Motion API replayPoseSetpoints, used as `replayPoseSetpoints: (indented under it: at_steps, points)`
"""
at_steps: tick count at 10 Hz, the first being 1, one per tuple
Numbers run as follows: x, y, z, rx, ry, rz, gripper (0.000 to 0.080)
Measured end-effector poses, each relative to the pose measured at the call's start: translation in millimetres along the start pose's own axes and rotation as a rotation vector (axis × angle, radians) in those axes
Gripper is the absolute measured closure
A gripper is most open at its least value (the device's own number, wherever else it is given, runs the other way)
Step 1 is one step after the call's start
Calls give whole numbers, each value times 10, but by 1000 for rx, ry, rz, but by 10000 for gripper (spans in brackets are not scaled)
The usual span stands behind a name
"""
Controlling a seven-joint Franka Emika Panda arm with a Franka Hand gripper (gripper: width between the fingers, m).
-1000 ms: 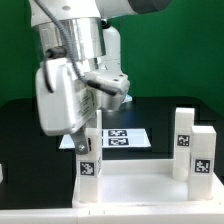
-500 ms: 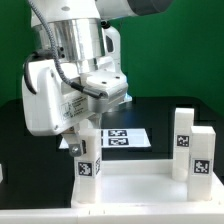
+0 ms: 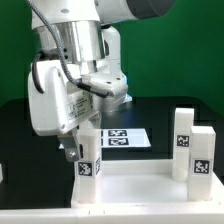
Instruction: Assemble desk
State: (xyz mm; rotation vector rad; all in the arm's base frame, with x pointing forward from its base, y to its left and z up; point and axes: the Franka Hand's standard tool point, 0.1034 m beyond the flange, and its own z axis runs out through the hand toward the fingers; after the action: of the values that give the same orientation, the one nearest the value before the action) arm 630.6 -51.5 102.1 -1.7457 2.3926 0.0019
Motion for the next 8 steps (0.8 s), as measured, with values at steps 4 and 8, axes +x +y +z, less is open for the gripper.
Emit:
replayPoseSetpoints:
  at_steps: [4,8]
  points:
    - [-5,6,9,-1,1,-4,151]
    - [-139,-4,-133,-14,-25,-50,151]
